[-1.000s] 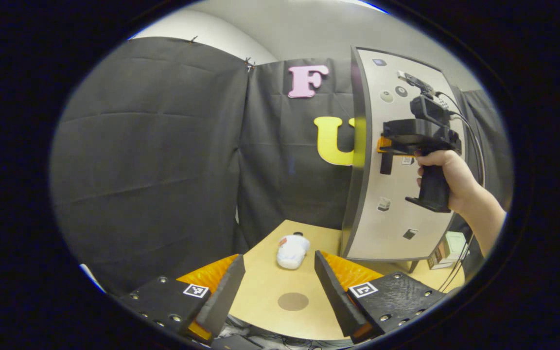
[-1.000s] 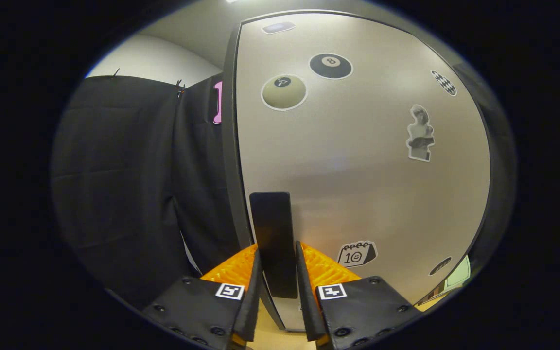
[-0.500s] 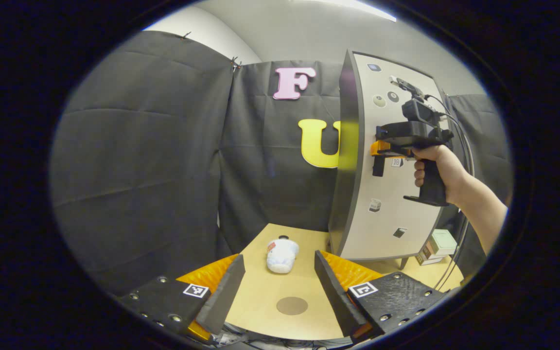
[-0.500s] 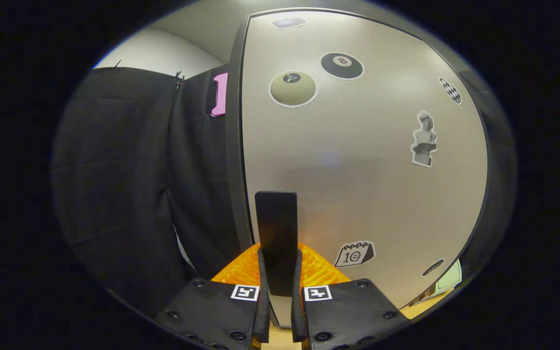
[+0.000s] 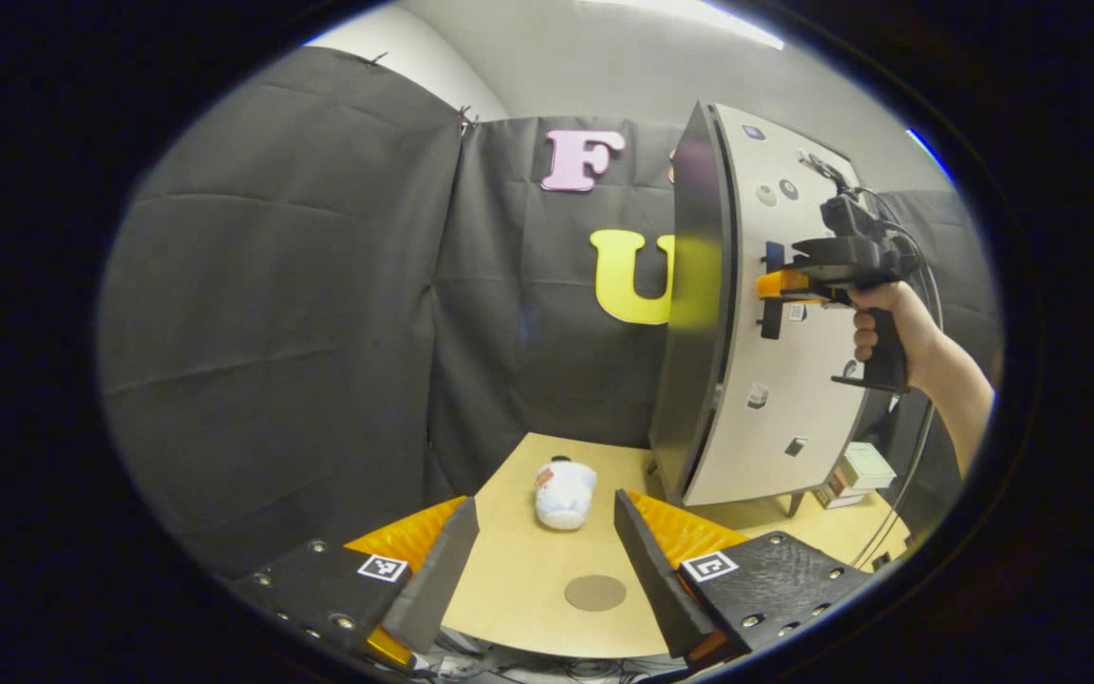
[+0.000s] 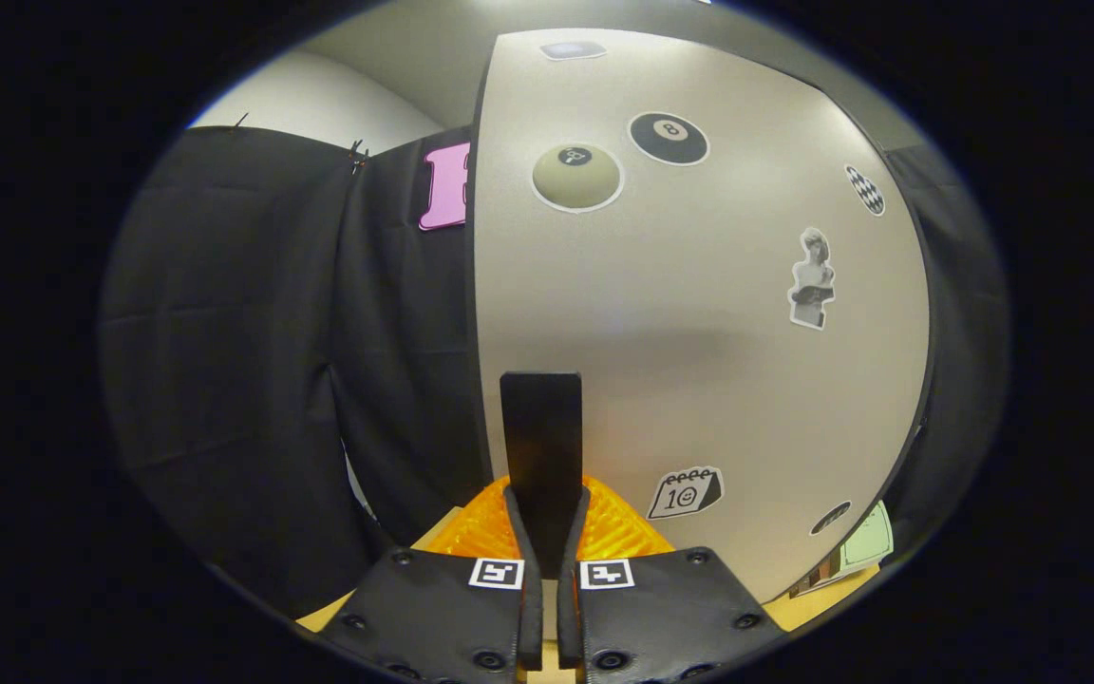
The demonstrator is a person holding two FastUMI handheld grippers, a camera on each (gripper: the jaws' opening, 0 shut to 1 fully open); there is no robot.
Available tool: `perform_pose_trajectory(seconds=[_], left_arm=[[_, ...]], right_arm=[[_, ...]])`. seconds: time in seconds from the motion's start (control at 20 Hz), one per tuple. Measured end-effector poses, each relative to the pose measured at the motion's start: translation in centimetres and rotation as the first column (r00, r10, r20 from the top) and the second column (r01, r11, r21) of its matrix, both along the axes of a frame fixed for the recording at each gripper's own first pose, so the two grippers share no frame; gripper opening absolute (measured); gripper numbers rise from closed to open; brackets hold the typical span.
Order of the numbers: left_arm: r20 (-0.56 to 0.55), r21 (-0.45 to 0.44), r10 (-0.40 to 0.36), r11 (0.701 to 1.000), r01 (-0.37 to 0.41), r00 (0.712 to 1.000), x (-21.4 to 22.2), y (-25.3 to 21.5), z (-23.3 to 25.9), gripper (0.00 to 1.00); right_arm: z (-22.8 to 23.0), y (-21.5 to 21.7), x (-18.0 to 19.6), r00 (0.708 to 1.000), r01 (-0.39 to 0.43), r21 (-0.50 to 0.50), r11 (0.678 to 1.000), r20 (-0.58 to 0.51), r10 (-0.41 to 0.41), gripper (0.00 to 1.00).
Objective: Open the cabinet door with the right hand, grasp the bottle in the cabinet with the left hand and place it on the coaster, then close the cabinet door with the right hand.
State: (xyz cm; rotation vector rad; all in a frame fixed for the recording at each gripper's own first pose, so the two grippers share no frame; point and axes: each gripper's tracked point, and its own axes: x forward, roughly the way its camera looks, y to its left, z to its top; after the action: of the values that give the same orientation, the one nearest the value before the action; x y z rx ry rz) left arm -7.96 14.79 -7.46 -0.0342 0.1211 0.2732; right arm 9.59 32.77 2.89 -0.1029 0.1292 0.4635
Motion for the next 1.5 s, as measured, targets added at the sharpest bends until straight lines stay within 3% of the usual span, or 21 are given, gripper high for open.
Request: perform_pose_trajectory(seconds=[0.1,0.15,0.5,0.6,0.8,0.85,1.05,1.25,1.5], left_arm=[[-0.007,0.003,-0.019,1.0,0.019,1.0,1.7,0.8,0.0,0.89],[-0.002,0.002,-0.034,0.999,0.034,0.999,2.5,0.9,0.0,0.89],[0.028,0.028,-0.122,0.992,0.121,0.992,5.2,0.7,0.7,0.89],[0.006,0.026,-0.129,0.991,0.129,0.992,5.9,0.0,-0.3,0.87],[0.004,0.006,-0.179,0.984,0.179,0.984,6.7,-1.3,-0.7,0.87],[-0.002,0.011,-0.197,0.98,0.197,0.98,7.0,-1.8,-0.8,0.89],[-0.026,0.041,-0.252,0.967,0.253,0.967,8.4,-4.0,-1.5,0.89],[-0.041,-0.011,-0.324,0.946,0.324,0.945,9.1,-6.8,-2.5,0.87],[-0.036,0.011,-0.406,0.913,0.407,0.913,11.5,-11.3,-1.9,0.89]], right_arm=[[0.0,-0.4,-0.7,1.0,-0.019,-0.008,1.0,0.0,0.019,0.04],[0.0,-0.7,-1.0,1.0,-0.027,-0.005,1.0,-0.004,0.027,0.08],[-0.4,-3.0,-1.4,0.998,-0.047,0.017,0.999,-0.034,0.048,0.05],[-0.4,-3.3,-1.7,0.998,-0.044,0.018,0.999,-0.036,0.044,0.08],[-0.4,-4.4,-2.5,0.999,0.005,0.056,0.998,-0.046,-0.003,0.04],[-0.5,-4.6,-2.6,0.999,0.018,0.067,0.998,-0.051,-0.014,0.08],[-0.3,-5.9,-3.2,0.997,0.067,0.078,0.995,-0.055,-0.062,0.07],[-0.2,-7.0,-3.6,0.991,0.124,0.102,0.987,-0.058,-0.119,0.04],[-0.2,-8.6,-4.0,0.981,0.189,0.108,0.976,-0.065,-0.182,0.07]])
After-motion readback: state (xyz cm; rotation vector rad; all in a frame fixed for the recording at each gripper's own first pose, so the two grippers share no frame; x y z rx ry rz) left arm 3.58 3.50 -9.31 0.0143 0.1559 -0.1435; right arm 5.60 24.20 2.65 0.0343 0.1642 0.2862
